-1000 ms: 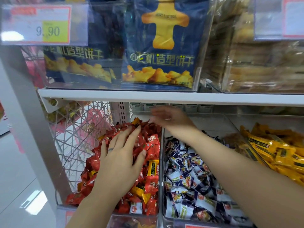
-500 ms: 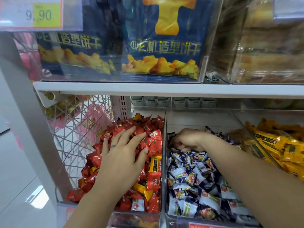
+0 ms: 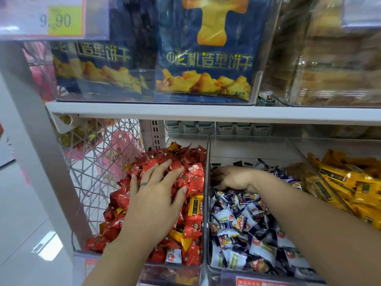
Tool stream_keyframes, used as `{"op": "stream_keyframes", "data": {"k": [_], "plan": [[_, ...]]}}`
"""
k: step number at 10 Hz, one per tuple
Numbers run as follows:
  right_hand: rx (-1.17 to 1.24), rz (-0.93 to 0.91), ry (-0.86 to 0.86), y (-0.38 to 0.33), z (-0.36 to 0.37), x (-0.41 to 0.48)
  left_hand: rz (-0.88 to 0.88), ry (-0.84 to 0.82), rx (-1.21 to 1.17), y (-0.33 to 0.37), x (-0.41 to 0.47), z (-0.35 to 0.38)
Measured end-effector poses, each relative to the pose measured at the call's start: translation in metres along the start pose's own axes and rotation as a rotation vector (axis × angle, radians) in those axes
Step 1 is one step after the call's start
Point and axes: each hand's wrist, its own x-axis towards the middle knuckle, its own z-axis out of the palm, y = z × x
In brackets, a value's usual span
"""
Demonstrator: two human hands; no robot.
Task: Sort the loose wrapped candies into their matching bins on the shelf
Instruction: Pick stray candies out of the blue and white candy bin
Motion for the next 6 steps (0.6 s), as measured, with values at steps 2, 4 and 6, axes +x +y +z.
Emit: {"op": "stream_keyframes", "data": {"k": [2,4,6], "plan": [[0.166,-0.053,0.039,0.0,0.005,0.001,-0.002,-0.003,0.001,0.001,0.0,0.0],[0.078,-0.065,0.018,-0.003,0.01,0.004,-0.002,-0.005,-0.002,0.001,-0.001,-0.001],[0.132,-0.085,0.024,-0.004,0.012,-0.002,-0.004,-0.006,-0.002,0.002,-0.003,-0.001]]}}
